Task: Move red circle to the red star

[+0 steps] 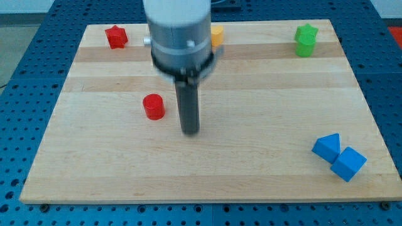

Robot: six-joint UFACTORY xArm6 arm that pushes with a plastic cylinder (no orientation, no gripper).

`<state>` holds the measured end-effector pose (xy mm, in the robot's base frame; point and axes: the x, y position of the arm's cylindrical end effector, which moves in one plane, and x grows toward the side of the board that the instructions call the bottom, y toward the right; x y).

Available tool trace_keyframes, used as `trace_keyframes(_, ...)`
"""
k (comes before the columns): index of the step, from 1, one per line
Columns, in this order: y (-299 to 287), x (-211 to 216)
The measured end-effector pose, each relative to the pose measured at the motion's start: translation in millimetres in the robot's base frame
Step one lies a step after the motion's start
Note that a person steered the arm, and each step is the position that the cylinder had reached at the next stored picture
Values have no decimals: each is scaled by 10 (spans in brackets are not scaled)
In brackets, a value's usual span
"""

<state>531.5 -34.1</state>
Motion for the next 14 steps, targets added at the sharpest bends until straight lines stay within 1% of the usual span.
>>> trace_keyframes(1, -273, 218)
trace_keyframes(2, -728, 6)
trace_keyframes(3, -779, 0)
trace_keyframes(4, -797, -250)
trace_keyframes(5, -831, -673)
trace_keyframes(7, -846, -1675)
trace_keyframes(8, -966, -1504)
trace_keyframes(9, -1303, -789)
trace_keyframes(10, -1278, -125)
trace_keyframes(11, -419, -210)
trace_keyframes(12, 175, -522)
trace_keyframes(13, 222, -620)
trace_keyframes(14, 244, -1051)
